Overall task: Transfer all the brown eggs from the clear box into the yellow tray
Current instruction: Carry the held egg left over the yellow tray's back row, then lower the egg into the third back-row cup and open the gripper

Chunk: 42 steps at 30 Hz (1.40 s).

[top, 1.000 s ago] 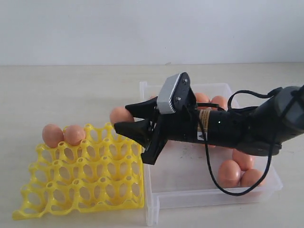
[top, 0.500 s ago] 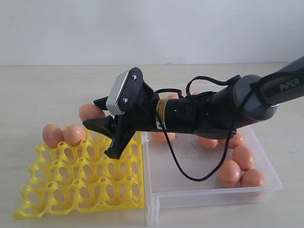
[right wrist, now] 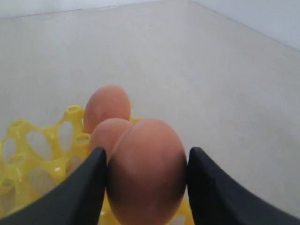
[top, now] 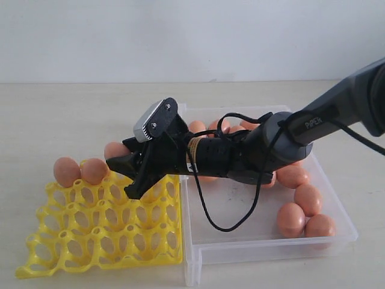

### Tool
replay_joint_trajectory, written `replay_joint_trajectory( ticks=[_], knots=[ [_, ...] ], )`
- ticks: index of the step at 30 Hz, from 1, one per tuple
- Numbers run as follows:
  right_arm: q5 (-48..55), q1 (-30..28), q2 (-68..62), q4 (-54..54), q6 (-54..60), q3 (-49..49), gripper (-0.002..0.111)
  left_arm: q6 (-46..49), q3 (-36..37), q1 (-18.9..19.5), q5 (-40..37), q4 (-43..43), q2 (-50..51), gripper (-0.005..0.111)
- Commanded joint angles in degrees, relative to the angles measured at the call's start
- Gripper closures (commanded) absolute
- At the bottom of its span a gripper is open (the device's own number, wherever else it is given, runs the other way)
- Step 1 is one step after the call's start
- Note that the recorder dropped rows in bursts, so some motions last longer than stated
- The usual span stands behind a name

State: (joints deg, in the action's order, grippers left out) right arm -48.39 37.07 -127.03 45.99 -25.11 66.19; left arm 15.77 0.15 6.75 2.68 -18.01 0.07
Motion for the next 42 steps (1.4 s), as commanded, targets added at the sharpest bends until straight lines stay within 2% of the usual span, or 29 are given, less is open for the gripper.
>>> replay_joint_trajectory(
  ticks=[1, 12, 20, 22, 24, 26, 28, 38, 41, 42],
  knots=[
    [-0.1, 0.1, -0.5, 1.4, -0.4, 0.5, 0.109, 0.2, -0.2, 0.1, 0.3, -0.3, -0.1, 0.103],
    [0.3, 0.1, -0.5, 6.6, -1.9, 0.5, 0.109, 0.2, -0.2, 0.1, 0.3, -0.3, -0.1, 0.103],
    [1.5, 0.1, -0.5, 6.2, -1.9, 0.5, 0.107, 0.2, -0.2, 0.1, 0.3, -0.3, -0.1, 0.103],
    [3.8, 0.1, -0.5, 6.2, -1.9, 0.5, 0.098, 0.2, -0.2, 0.1, 0.3, -0.3, -0.1, 0.103],
    [4.5, 0.1, -0.5, 6.2, -1.9, 0.5, 0.081, 0.2, -0.2, 0.1, 0.3, -0.3, -0.1, 0.103],
    [4.5, 0.1, -0.5, 5.9, -1.9, 0.5, 0.058, 0.2, -0.2, 0.1, 0.3, -0.3, -0.1, 0.103],
    [4.5, 0.1, -0.5, 4.9, -1.9, 0.5, 0.048, 0.2, -0.2, 0.1, 0.3, -0.3, -0.1, 0.103],
    [3.6, 0.1, 5.2, 4.8, 0.1, 0.5, 0.047, 0.2, -0.2, 0.1, 0.3, -0.3, -0.1, 0.103],
    [3.8, 0.1, 9.2, 6.2, -5.3, 0.5, 0.047, 0.2, -0.2, 0.1, 0.3, -0.3, -0.1, 0.103],
    [3.9, 0.1, 10.7, 7.8, -10.8, 0.5, 0.048, 0.2, -0.2, 0.1, 0.3, -0.3, -0.1, 0.103]
  ],
)
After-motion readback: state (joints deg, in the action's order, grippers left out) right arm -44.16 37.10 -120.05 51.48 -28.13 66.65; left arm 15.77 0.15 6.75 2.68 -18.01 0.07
